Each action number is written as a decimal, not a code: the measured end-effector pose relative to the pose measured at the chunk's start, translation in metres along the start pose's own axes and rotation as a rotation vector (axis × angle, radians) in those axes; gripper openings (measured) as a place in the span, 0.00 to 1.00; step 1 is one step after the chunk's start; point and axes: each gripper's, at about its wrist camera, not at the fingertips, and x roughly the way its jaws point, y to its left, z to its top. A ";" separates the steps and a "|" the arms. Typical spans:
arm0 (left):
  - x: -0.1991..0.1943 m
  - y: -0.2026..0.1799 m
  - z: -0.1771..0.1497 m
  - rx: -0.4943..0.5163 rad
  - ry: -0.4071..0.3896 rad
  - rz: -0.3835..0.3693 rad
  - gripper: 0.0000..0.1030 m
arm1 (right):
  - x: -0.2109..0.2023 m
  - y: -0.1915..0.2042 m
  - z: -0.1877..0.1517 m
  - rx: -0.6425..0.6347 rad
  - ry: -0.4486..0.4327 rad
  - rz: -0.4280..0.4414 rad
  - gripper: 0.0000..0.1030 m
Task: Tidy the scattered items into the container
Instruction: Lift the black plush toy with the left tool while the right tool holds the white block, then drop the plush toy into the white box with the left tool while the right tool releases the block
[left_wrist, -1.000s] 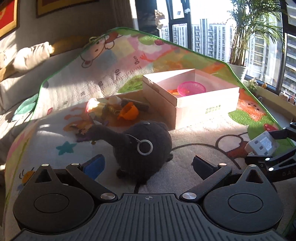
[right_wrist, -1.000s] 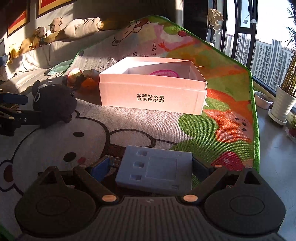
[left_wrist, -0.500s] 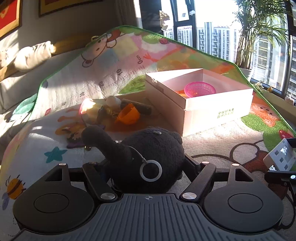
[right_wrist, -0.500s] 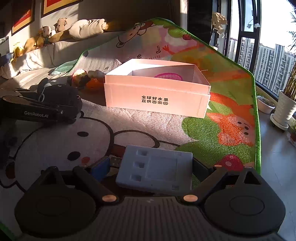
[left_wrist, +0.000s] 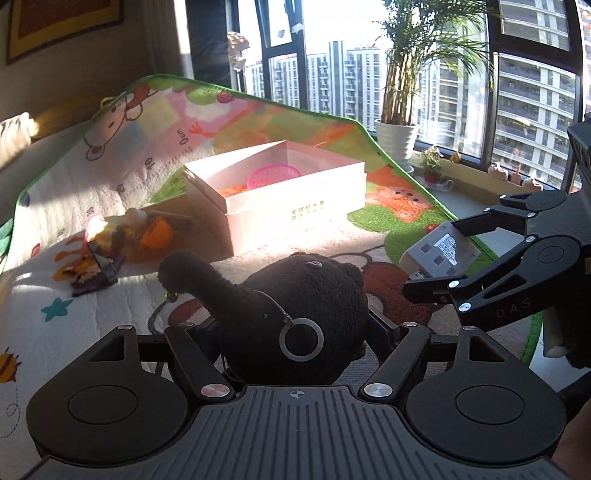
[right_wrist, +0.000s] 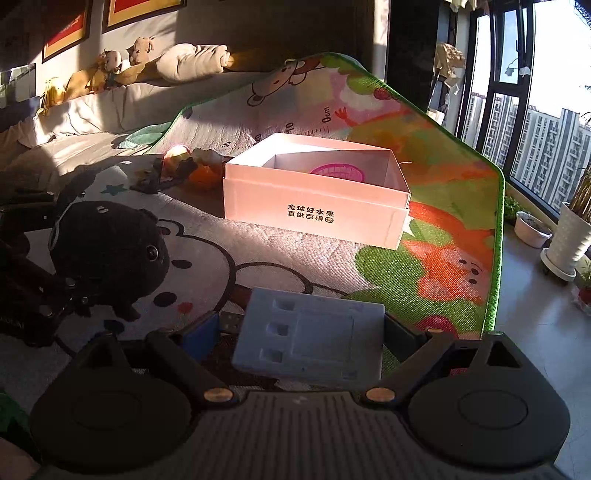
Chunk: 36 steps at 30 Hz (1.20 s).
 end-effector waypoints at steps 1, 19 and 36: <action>-0.001 -0.002 0.001 0.004 -0.002 -0.001 0.78 | -0.003 -0.001 0.001 0.000 -0.009 -0.005 0.91; -0.049 -0.021 0.030 0.081 -0.120 0.023 0.78 | -0.061 -0.002 0.018 0.000 -0.175 -0.006 0.91; 0.018 0.025 0.125 0.107 -0.262 0.062 0.79 | -0.055 -0.079 0.128 0.189 -0.280 0.146 0.91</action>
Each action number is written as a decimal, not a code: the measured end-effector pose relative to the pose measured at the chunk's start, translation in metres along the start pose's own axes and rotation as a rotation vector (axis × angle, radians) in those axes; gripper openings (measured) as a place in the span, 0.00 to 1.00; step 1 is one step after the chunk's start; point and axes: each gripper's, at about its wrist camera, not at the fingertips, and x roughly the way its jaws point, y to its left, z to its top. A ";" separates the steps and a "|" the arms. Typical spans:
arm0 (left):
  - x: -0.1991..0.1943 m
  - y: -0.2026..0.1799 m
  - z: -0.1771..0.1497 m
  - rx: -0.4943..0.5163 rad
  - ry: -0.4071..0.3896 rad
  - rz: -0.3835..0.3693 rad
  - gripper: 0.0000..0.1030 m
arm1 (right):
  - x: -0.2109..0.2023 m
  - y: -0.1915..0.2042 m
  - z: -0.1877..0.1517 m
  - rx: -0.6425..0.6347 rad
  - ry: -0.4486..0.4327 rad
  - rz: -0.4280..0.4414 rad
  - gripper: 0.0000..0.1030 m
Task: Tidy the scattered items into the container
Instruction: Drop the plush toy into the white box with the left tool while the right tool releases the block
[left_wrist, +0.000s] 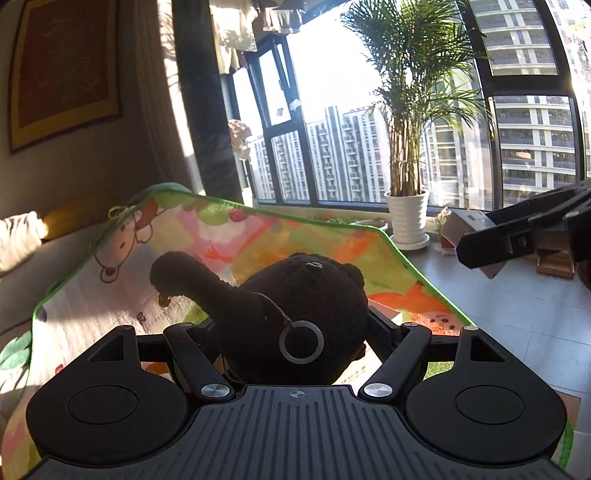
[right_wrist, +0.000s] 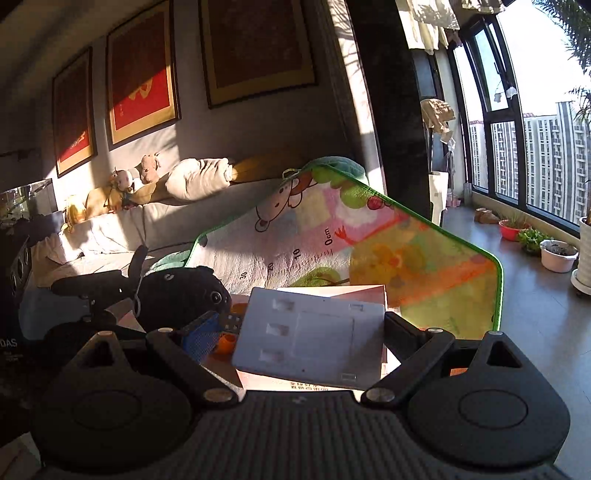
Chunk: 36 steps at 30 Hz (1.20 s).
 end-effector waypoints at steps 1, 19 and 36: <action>0.015 0.005 0.002 0.003 -0.011 -0.006 0.79 | 0.012 -0.005 0.011 0.012 -0.006 0.006 0.91; 0.063 0.086 -0.078 -0.161 0.141 0.044 1.00 | 0.195 -0.034 0.043 0.149 0.156 -0.051 0.98; 0.022 0.115 -0.140 -0.406 0.144 -0.012 1.00 | 0.276 0.074 0.000 -0.177 0.374 0.020 0.48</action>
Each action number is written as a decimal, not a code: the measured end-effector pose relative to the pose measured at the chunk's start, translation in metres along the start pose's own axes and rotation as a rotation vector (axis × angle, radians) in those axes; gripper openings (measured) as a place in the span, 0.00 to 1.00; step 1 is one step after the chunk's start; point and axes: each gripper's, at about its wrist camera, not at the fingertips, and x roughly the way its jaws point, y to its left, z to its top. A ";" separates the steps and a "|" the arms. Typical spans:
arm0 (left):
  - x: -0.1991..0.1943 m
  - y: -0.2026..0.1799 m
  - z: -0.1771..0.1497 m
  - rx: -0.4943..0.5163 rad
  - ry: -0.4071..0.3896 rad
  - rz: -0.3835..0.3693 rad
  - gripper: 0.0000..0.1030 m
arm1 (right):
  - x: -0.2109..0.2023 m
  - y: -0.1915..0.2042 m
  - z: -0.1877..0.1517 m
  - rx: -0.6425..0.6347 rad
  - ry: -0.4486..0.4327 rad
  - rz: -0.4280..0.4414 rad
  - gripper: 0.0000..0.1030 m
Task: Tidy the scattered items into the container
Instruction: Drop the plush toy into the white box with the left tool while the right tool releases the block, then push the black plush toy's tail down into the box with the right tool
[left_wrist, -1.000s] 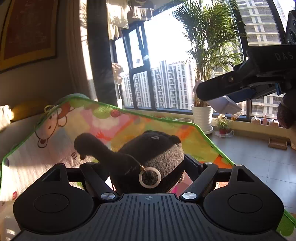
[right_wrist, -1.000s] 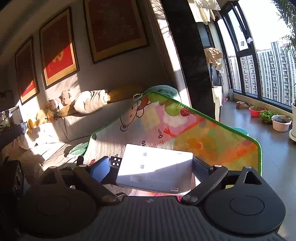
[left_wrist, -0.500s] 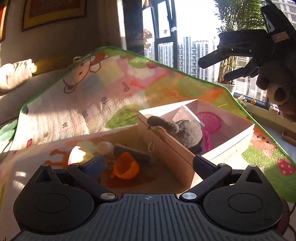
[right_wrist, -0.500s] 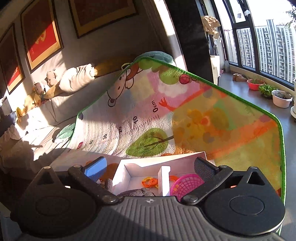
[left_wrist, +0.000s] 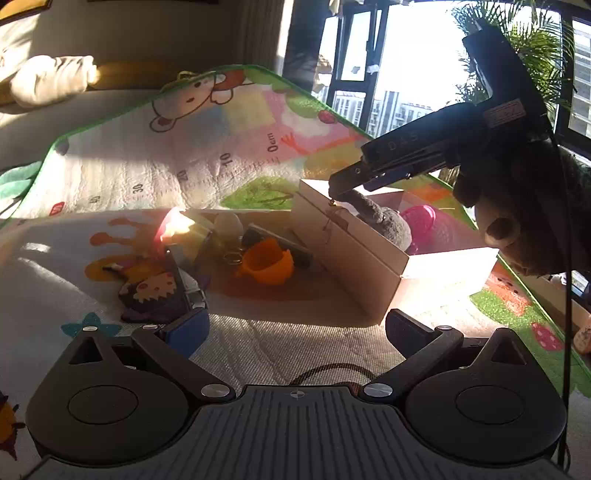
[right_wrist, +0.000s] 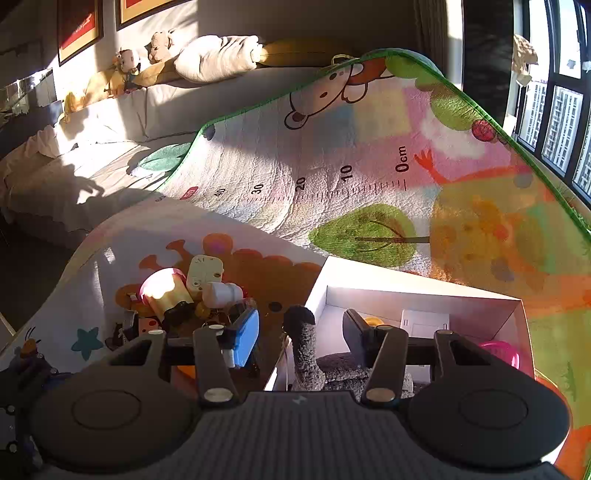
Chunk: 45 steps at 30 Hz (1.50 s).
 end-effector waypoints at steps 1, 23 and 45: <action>-0.001 0.000 0.000 -0.017 -0.003 -0.026 1.00 | 0.006 0.000 0.000 0.008 0.013 0.003 0.47; 0.007 0.000 -0.005 -0.046 0.058 -0.073 1.00 | -0.083 -0.040 0.010 0.140 -0.144 0.000 0.09; 0.010 0.001 -0.005 -0.063 0.081 -0.073 1.00 | -0.047 -0.053 0.009 0.282 -0.174 0.046 0.05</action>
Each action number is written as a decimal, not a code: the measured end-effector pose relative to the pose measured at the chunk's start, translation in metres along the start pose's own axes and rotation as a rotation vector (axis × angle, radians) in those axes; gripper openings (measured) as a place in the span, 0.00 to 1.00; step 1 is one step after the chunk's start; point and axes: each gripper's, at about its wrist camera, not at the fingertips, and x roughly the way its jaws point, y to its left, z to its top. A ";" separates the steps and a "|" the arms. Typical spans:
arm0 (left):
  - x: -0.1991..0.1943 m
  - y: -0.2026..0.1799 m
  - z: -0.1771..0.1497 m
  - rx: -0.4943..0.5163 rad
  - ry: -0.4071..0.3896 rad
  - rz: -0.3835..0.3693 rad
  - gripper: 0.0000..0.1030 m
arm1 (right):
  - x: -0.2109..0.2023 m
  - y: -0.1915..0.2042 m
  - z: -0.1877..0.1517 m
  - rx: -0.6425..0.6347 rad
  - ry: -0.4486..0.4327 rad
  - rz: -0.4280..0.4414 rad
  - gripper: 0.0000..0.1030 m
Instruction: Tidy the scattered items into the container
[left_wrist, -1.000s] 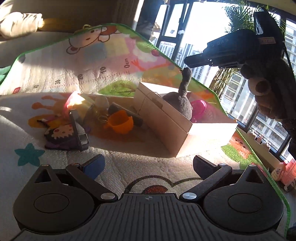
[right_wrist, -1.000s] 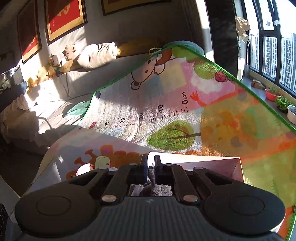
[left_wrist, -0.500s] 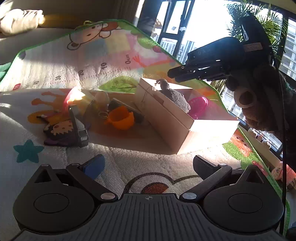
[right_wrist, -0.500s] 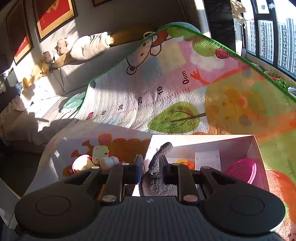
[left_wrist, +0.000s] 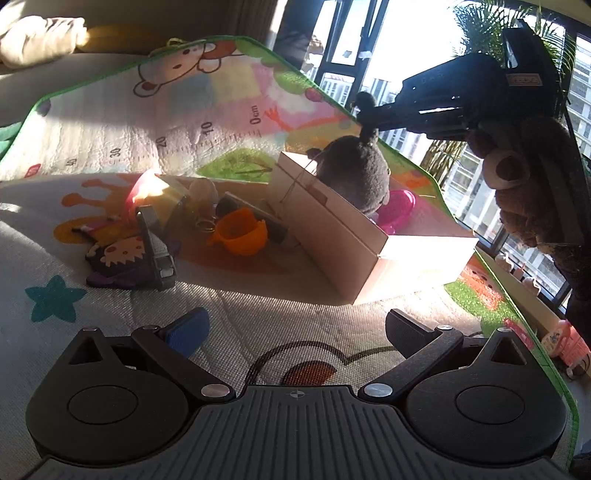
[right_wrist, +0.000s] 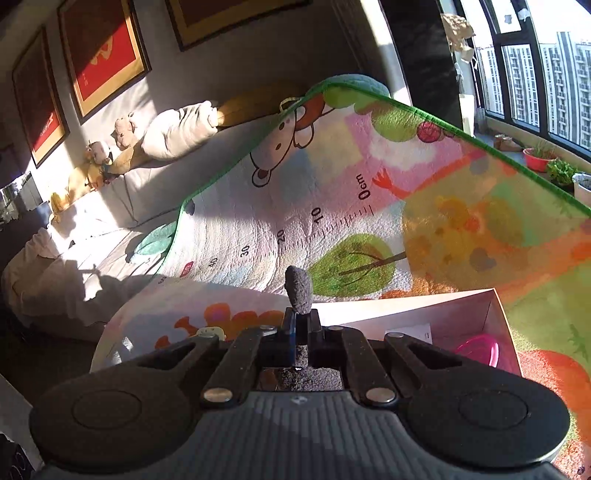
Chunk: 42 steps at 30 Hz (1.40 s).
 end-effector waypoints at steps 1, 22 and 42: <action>0.000 0.000 0.000 -0.001 0.002 0.001 1.00 | -0.013 -0.002 0.004 -0.003 -0.034 -0.003 0.05; 0.001 -0.012 -0.001 0.030 0.004 0.188 1.00 | -0.110 0.005 -0.140 -0.320 -0.078 -0.215 0.55; 0.034 -0.035 0.071 -0.163 -0.039 -0.107 1.00 | -0.110 -0.040 -0.138 -0.221 -0.097 -0.273 0.51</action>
